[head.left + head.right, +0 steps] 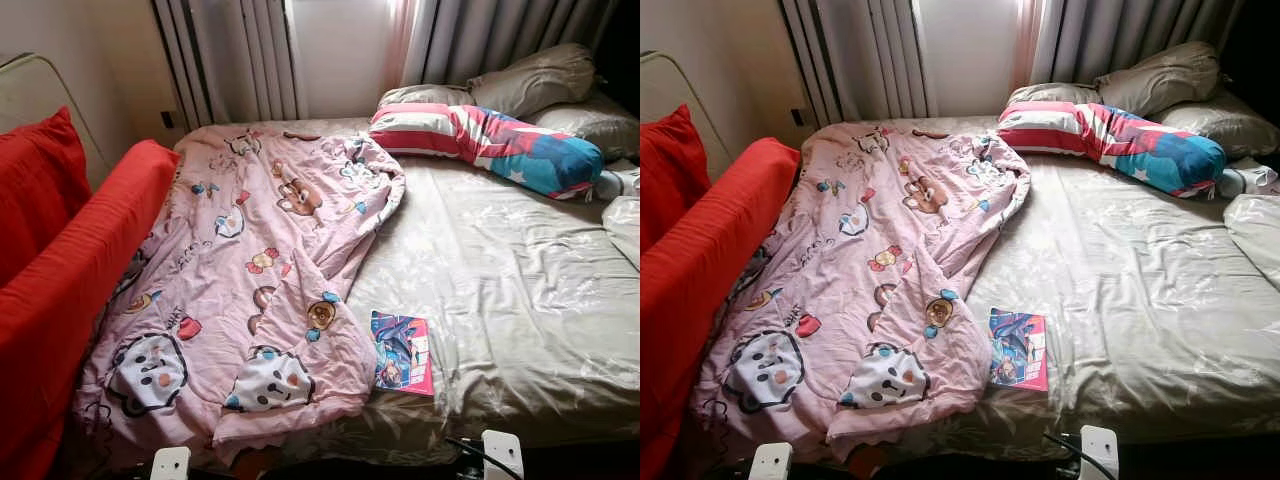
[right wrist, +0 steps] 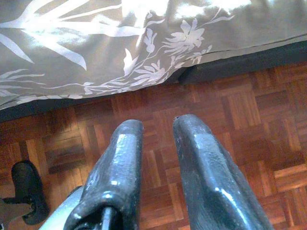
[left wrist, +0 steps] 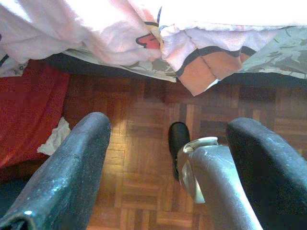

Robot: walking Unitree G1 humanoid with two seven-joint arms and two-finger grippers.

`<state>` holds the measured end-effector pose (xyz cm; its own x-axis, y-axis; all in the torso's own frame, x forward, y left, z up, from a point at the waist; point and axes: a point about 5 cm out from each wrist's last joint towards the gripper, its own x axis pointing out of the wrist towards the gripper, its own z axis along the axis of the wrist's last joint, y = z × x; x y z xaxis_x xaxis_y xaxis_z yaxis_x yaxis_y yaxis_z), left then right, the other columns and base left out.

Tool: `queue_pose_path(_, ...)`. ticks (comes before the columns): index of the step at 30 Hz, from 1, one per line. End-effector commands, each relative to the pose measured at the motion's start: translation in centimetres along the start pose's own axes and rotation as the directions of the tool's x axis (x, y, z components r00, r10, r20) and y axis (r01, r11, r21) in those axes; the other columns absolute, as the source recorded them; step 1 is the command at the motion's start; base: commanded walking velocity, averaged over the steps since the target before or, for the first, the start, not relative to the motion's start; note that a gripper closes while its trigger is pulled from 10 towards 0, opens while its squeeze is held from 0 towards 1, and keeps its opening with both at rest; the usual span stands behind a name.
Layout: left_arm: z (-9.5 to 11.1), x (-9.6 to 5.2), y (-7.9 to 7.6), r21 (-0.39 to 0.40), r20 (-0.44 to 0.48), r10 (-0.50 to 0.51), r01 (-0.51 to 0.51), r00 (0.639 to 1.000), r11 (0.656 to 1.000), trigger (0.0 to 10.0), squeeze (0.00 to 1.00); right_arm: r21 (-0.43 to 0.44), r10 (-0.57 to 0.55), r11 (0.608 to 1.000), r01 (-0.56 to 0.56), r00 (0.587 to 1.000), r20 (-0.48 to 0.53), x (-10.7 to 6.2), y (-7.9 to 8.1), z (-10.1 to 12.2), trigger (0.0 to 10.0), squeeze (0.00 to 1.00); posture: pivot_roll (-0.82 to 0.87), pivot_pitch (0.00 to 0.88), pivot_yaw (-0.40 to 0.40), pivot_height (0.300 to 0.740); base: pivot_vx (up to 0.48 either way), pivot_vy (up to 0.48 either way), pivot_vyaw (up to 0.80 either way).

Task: Clean up the room

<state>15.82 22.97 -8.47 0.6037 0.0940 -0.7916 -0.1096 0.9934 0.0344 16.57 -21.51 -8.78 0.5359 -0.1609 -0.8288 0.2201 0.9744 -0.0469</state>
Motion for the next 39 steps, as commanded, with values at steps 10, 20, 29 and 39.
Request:
queue_pose_path(10,-0.3,-0.1,0.3,-0.012,-0.015,0.009,-0.009,1.0,1.0,10.0,0.0,0.01,-0.002,1.0,0.002,1.0,0.0,0.0,0.0,0.0,10.0,0.0,-0.03,0.0,0.015,0.74,0.124,0.0,0.0)
queue_pose_path(20,-0.4,-0.1,0.3,-0.013,-0.016,0.008,-0.009,1.0,1.0,10.0,0.0,0.007,-0.002,1.0,0.002,1.0,0.0,0.0,0.0,0.0,10.0,0.0,-0.03,0.0,0.013,0.74,0.256,0.0,0.0)
queue_pose_path(29,-0.4,-0.1,0.4,-0.002,-0.014,0.019,-0.019,1.0,1.0,10.0,0.0,0.007,0.002,1.0,-0.002,1.0,0.01,0.0,0.0,0.2,10.0,0.0,-0.03,0.0,0.013,0.74,0.14,0.0,0.0)
queue_pose_path(39,0.0,-0.3,0.4,-0.149,0.095,0.065,-0.051,0.993,0.987,10.0,0.0,0.001,0.021,1.0,-0.021,0.993,0.113,0.1,0.1,2.2,10.0,0.0,-0.03,0.0,0.01,0.74,0.0,0.0,0.0)
